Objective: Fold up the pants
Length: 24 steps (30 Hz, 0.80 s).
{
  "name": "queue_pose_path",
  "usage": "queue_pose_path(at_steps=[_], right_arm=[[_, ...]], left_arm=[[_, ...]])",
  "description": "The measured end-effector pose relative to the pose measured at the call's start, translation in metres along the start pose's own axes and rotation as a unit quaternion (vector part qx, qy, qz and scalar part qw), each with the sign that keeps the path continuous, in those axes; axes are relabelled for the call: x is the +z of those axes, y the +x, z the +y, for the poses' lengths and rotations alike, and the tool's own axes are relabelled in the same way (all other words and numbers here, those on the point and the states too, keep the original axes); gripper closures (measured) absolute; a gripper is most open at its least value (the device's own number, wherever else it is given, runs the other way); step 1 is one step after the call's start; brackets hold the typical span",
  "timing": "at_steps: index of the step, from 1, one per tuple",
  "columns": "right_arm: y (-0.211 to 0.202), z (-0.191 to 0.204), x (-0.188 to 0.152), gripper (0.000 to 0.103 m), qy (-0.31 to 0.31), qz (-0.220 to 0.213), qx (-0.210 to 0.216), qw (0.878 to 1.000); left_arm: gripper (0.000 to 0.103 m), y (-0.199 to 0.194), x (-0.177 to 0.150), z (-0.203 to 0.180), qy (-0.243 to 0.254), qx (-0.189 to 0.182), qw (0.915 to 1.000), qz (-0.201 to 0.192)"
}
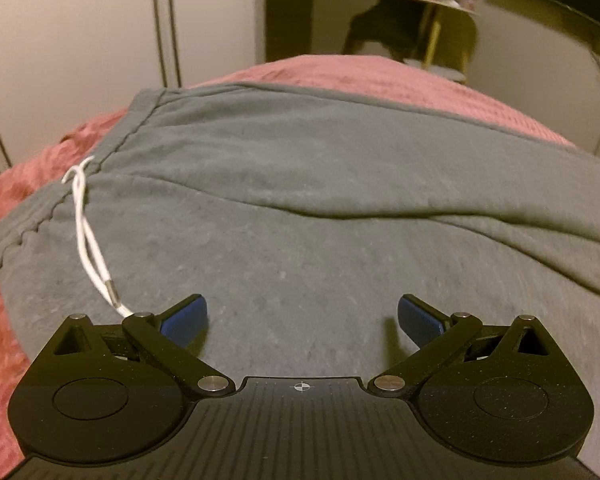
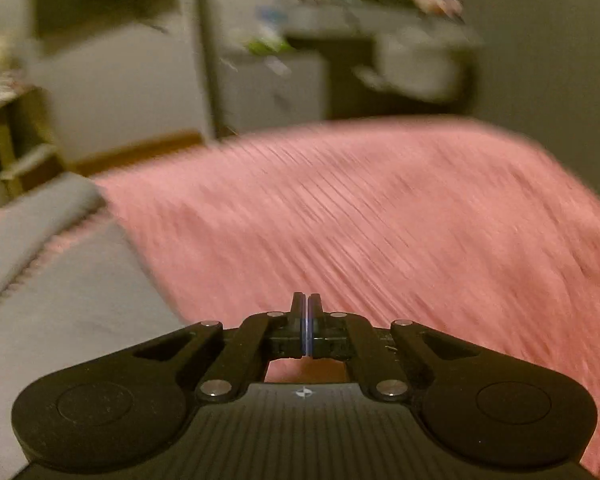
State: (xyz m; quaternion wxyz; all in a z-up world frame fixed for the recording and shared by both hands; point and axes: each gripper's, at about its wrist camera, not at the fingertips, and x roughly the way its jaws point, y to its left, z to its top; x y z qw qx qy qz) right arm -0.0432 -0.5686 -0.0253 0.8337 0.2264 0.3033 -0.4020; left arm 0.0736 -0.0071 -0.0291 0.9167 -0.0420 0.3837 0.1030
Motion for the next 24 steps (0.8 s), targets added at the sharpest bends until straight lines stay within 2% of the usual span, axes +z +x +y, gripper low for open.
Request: queue_pose_path(at_steps=[2, 4, 6, 9, 11, 13, 14, 15, 18, 20, 22, 24], right_arm=[[-0.001, 0.0, -0.005, 0.098, 0.019, 0.006, 0.047, 0.999], [-0.005, 0.011, -0.008, 0.096, 0.009, 0.01, 0.081, 0.997], [-0.011, 0.027, -0.011, 0.091, 0.009, 0.01, 0.114, 0.993], [-0.019, 0.052, -0.014, 0.091, -0.008, 0.005, 0.171, 0.985], [-0.027, 0.069, -0.026, 0.089, -0.024, 0.021, 0.201, 0.979], [-0.013, 0.096, -0.036, 0.086, -0.054, 0.059, 0.2, 0.976], [-0.001, 0.106, -0.04, 0.084, -0.069, 0.083, 0.183, 0.977], [0.011, 0.117, -0.045, 0.084, -0.089, 0.107, 0.146, 0.98], [0.009, 0.142, -0.037, 0.082, -0.106, 0.078, 0.111, 0.985], [0.008, 0.166, -0.022, 0.08, -0.101, 0.068, 0.121, 0.985], [0.014, 0.201, -0.005, 0.073, -0.097, 0.072, 0.136, 0.983], [0.02, 0.242, 0.007, 0.061, -0.098, 0.076, 0.142, 0.982]], left_arm=[[0.0, -0.003, 0.001, -0.004, 0.009, -0.01, 0.9999, -0.006], [0.0, -0.004, 0.002, -0.009, 0.012, -0.019, 0.9997, -0.006], [0.0, -0.004, 0.005, -0.014, 0.015, -0.034, 0.9993, 0.0], [0.0, -0.005, 0.015, -0.024, 0.02, -0.046, 0.9987, 0.001], [0.0, -0.007, 0.025, -0.031, 0.026, -0.054, 0.9982, -0.006], [0.0, -0.006, 0.038, -0.036, 0.027, -0.06, 0.9976, -0.019], [0.0, -0.004, 0.046, -0.037, 0.025, -0.059, 0.9976, -0.024], [0.0, -0.002, 0.052, -0.039, 0.023, -0.055, 0.9978, -0.028], [0.0, 0.014, 0.071, -0.029, -0.005, -0.032, 0.9986, -0.042], [0.0, 0.03, 0.08, -0.019, -0.035, -0.009, 0.998, -0.052], [0.0, 0.048, 0.085, -0.008, -0.063, 0.007, 0.9963, -0.059], [0.0, 0.063, 0.084, 0.0, -0.078, 0.023, 0.9943, -0.07]])
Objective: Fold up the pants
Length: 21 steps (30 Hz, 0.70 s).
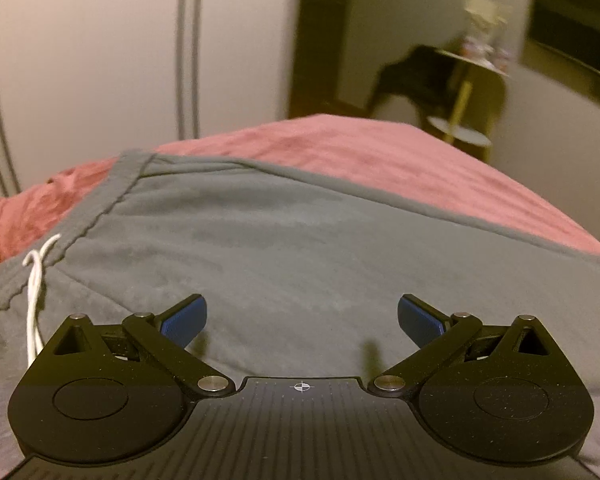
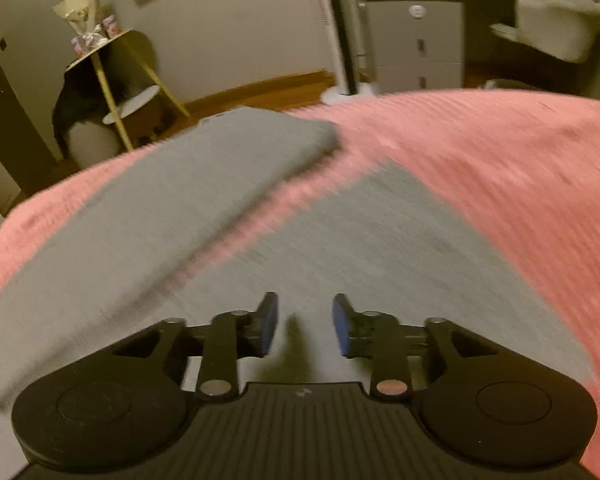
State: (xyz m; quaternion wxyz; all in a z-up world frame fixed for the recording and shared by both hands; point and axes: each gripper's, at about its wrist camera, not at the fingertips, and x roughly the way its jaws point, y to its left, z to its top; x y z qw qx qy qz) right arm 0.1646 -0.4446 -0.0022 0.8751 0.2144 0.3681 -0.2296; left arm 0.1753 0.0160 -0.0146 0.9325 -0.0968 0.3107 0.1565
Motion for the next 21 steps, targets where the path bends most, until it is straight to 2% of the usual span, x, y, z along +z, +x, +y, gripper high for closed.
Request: queue_pose_path(at_steps=[3, 6, 8, 10, 15, 16, 17, 19, 20, 21], right_arm=[[0.048, 0.058, 0.042, 0.054, 0.011, 0.001, 0.005, 1.0], [0.098, 0.108, 0.077, 0.054, 0.034, 0.01, -0.01, 0.999], [0.132, 0.132, 0.096, 0.052, 0.051, 0.018, -0.013, 0.998], [0.162, 0.155, 0.114, 0.048, 0.051, 0.019, -0.036, 0.998], [0.218, 0.181, 0.142, 0.045, 0.048, 0.016, -0.12, 0.991], [0.226, 0.18, 0.144, 0.045, 0.055, 0.015, -0.124, 0.991], [0.23, 0.177, 0.145, 0.044, 0.03, 0.014, -0.091, 0.995], [0.236, 0.174, 0.143, 0.043, 0.035, 0.013, -0.086, 0.996], [0.236, 0.172, 0.14, 0.057, 0.032, 0.008, -0.09, 0.995], [0.234, 0.168, 0.138, 0.083, 0.025, 0.002, -0.099, 0.995]], left_arm=[[0.0, 0.019, -0.01, 0.009, 0.007, 0.033, 0.9991, -0.024], [0.0, 0.039, -0.026, 0.016, 0.009, 0.04, 0.9991, -0.008], [0.0, 0.044, -0.036, 0.011, 0.024, 0.053, 0.9982, -0.016], [0.0, 0.044, -0.035, 0.004, 0.042, 0.06, 0.9971, -0.02], [0.0, 0.043, -0.038, 0.009, 0.027, 0.051, 0.9981, -0.02], [0.0, 0.044, -0.039, 0.01, 0.027, 0.052, 0.9981, -0.02], [0.0, 0.043, -0.039, 0.009, 0.026, 0.052, 0.9981, -0.02], [0.0, 0.044, -0.039, 0.01, 0.023, 0.051, 0.9982, -0.02], [0.0, 0.045, -0.04, 0.01, 0.023, 0.051, 0.9982, -0.019], [0.0, 0.045, -0.04, 0.009, 0.023, 0.051, 0.9982, -0.019]])
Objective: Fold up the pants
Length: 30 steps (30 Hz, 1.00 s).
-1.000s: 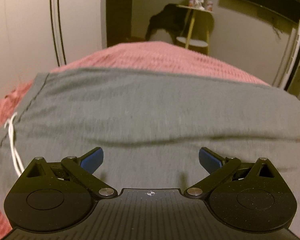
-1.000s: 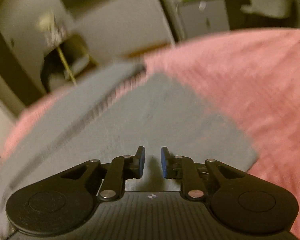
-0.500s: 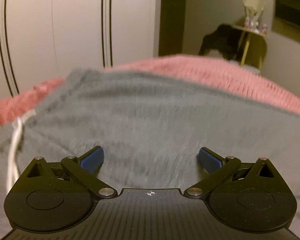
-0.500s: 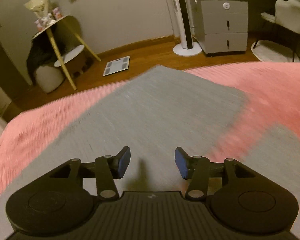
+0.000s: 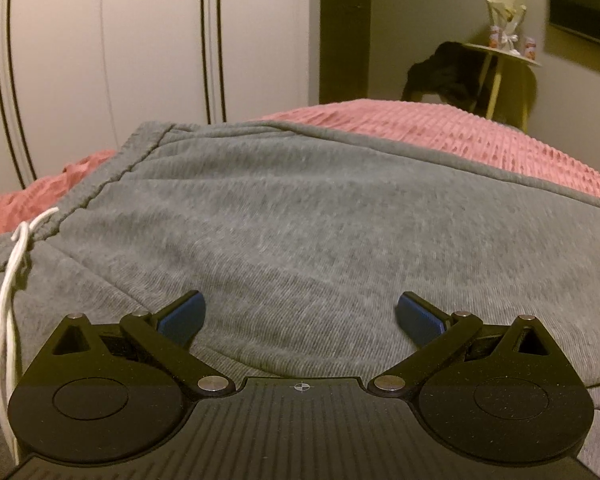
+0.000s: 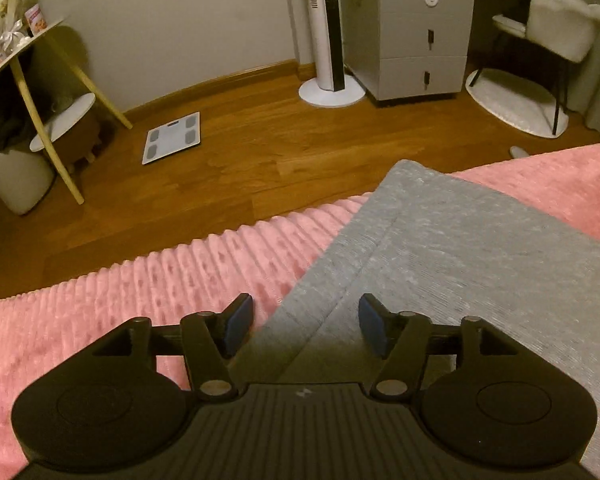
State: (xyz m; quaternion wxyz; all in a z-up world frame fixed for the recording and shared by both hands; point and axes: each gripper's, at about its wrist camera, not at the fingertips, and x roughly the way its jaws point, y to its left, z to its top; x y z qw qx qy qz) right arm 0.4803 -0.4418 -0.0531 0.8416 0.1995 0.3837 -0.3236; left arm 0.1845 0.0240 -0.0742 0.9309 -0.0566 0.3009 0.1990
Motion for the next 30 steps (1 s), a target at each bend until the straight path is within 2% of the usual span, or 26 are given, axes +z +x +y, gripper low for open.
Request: queue_pose_path(at_steps=[2, 3, 6, 9, 10, 12, 15, 17, 18, 20, 22, 23, 24, 29, 30], right_arm=[[-0.007, -0.014, -0.001, 0.097, 0.006, -0.006, 0.023, 1.0], [-0.015, -0.024, -0.003, 0.099, 0.02, -0.013, 0.036, 0.999], [-0.064, -0.073, -0.014, 0.099, 0.068, -0.072, 0.106, 0.989], [-0.129, -0.143, -0.054, 0.099, 0.12, -0.135, 0.162, 0.97], [-0.152, -0.17, -0.078, 0.099, 0.131, -0.16, 0.175, 0.963], [-0.178, -0.214, -0.122, 0.099, 0.153, -0.182, 0.184, 0.954], [-0.186, -0.271, -0.189, 0.099, 0.201, -0.15, 0.175, 0.952], [-0.168, -0.298, -0.214, 0.096, 0.205, -0.088, 0.157, 0.962], [-0.159, -0.312, -0.22, 0.094, 0.223, -0.062, 0.154, 0.961], [-0.151, -0.339, -0.224, 0.093, 0.271, -0.049, 0.206, 0.939], [-0.151, -0.357, -0.223, 0.085, 0.309, -0.052, 0.235, 0.92], [-0.15, -0.361, -0.222, 0.071, 0.312, -0.056, 0.247, 0.916], [-0.147, -0.365, -0.221, 0.064, 0.316, -0.057, 0.25, 0.914], [-0.123, -0.375, -0.217, 0.066, 0.347, -0.054, 0.283, 0.892], [-0.119, -0.375, -0.213, 0.071, 0.35, -0.053, 0.288, 0.89]], left_arm=[[0.0, 0.0, 0.001, 0.0, 0.0, 0.0, 1.0, 0.001], [0.0, 0.0, 0.001, 0.0, -0.001, -0.001, 1.0, 0.002], [0.0, 0.001, 0.003, 0.001, -0.004, -0.003, 1.0, 0.004], [0.0, 0.001, 0.004, 0.004, -0.01, -0.01, 0.9999, 0.005], [0.0, 0.0, 0.005, 0.006, -0.016, -0.015, 0.9997, 0.005], [0.0, -0.002, 0.006, 0.011, -0.03, -0.025, 0.9992, 0.003], [0.0, -0.006, 0.008, 0.016, -0.045, -0.039, 0.9982, 0.0], [0.0, -0.01, 0.008, 0.021, -0.057, -0.058, 0.9967, 0.0], [0.0, -0.012, 0.009, 0.022, -0.06, -0.065, 0.9961, 0.001], [0.0, -0.015, 0.009, 0.024, -0.068, -0.085, 0.9941, 0.004], [0.0, -0.019, 0.011, 0.028, -0.081, -0.111, 0.9904, 0.012], [0.0, -0.02, 0.013, 0.029, -0.088, -0.123, 0.9883, 0.016], [0.0, -0.021, 0.016, 0.03, -0.095, -0.14, 0.9854, 0.023], [0.0, -0.023, 0.033, 0.03, -0.138, -0.198, 0.9687, 0.057], [0.0, -0.022, 0.037, 0.029, -0.151, -0.212, 0.9634, 0.065]])
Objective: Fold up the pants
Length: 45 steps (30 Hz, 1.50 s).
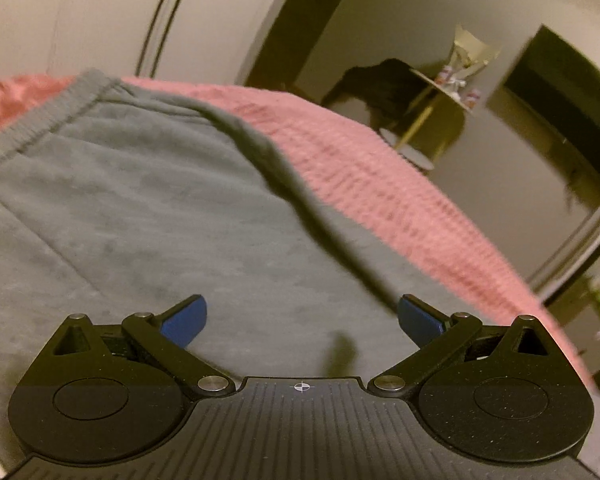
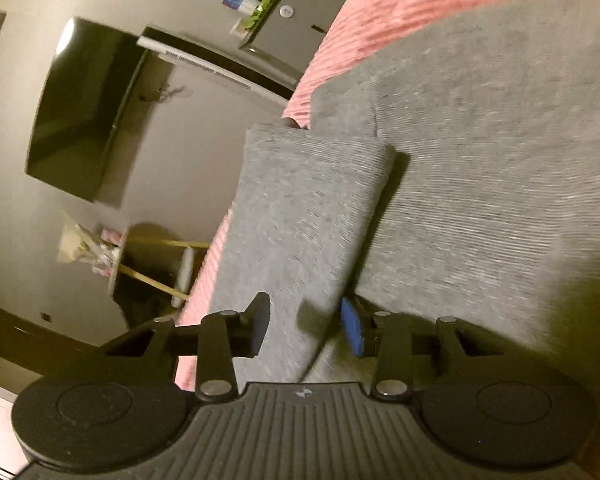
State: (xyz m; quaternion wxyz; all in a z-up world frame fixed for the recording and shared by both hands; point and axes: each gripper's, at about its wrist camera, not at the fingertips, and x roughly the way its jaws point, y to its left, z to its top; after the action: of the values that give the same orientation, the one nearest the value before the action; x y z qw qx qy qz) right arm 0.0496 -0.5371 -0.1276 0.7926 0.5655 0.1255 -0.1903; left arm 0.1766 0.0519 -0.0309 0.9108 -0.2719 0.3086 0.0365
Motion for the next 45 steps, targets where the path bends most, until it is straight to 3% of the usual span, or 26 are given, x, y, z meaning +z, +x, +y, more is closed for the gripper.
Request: queue_pose_path(at_steps=[3, 6, 10, 12, 14, 18, 19, 22, 23, 26, 29, 32, 36, 39, 42, 45], right_arm=[[0.013, -0.003, 0.0, 0.085, 0.01, 0.023, 0.035, 0.999], [0.021, -0.007, -0.003, 0.094, 0.006, 0.032, 0.031, 0.999], [0.025, -0.012, 0.002, 0.094, 0.018, 0.046, 0.04, 0.998], [0.026, -0.013, 0.003, 0.094, 0.022, 0.051, 0.043, 0.998], [0.027, -0.014, 0.005, 0.092, 0.031, 0.054, 0.051, 0.997], [0.03, -0.018, 0.007, 0.088, 0.047, 0.054, 0.067, 0.995], [0.032, -0.017, 0.008, 0.088, 0.047, 0.054, 0.066, 0.995], [0.035, -0.013, 0.008, 0.092, 0.039, 0.054, 0.053, 0.996], [0.036, -0.01, 0.008, 0.097, 0.031, 0.055, 0.044, 0.997], [0.037, 0.006, 0.012, 0.098, 0.001, 0.055, 0.024, 0.998], [0.017, 0.033, 0.02, 0.098, -0.061, 0.036, 0.037, 0.997], [-0.013, 0.05, 0.033, 0.099, -0.087, 0.012, 0.061, 0.994], [-0.065, 0.051, 0.056, 0.099, -0.114, -0.016, 0.073, 0.991], [-0.094, 0.04, 0.061, 0.098, -0.167, -0.028, 0.049, 0.984], [-0.099, 0.026, 0.056, 0.098, -0.228, -0.037, -0.023, 0.973], [-0.087, 0.004, 0.056, 0.098, -0.21, -0.016, -0.073, 0.975]], left_arm=[[0.0, 0.012, 0.016, -0.005, -0.03, -0.028, 0.999, 0.018], [0.0, 0.032, 0.037, -0.01, -0.036, -0.021, 0.9991, 0.012], [0.0, 0.07, 0.058, -0.012, -0.053, -0.017, 0.998, 0.031], [0.008, 0.088, 0.067, -0.013, -0.055, -0.011, 0.9977, 0.039], [0.022, 0.105, 0.074, -0.01, -0.066, -0.005, 0.9965, 0.051], [0.034, 0.127, 0.079, -0.001, -0.089, 0.021, 0.9936, 0.066], [0.044, 0.128, 0.081, -0.001, -0.089, 0.024, 0.9937, 0.064], [0.096, 0.129, 0.083, 0.001, -0.088, 0.027, 0.9928, 0.077], [0.095, 0.126, 0.084, 0.004, -0.1, 0.018, 0.9916, 0.08], [0.096, 0.101, 0.086, 0.008, -0.111, -0.003, 0.992, 0.061], [0.096, 0.063, 0.091, 0.005, -0.099, -0.029, 0.994, 0.035], [0.096, 0.006, 0.087, -0.003, -0.084, -0.061, 0.9946, -0.001], [0.096, -0.077, 0.053, 0.005, -0.081, -0.089, 0.9925, -0.022], [0.096, -0.118, 0.009, 0.02, -0.088, -0.071, 0.9935, -0.015], [0.096, -0.132, -0.036, 0.031, -0.095, -0.029, 0.995, 0.004], [0.096, -0.121, -0.062, 0.037, -0.092, 0.033, 0.994, 0.048]])
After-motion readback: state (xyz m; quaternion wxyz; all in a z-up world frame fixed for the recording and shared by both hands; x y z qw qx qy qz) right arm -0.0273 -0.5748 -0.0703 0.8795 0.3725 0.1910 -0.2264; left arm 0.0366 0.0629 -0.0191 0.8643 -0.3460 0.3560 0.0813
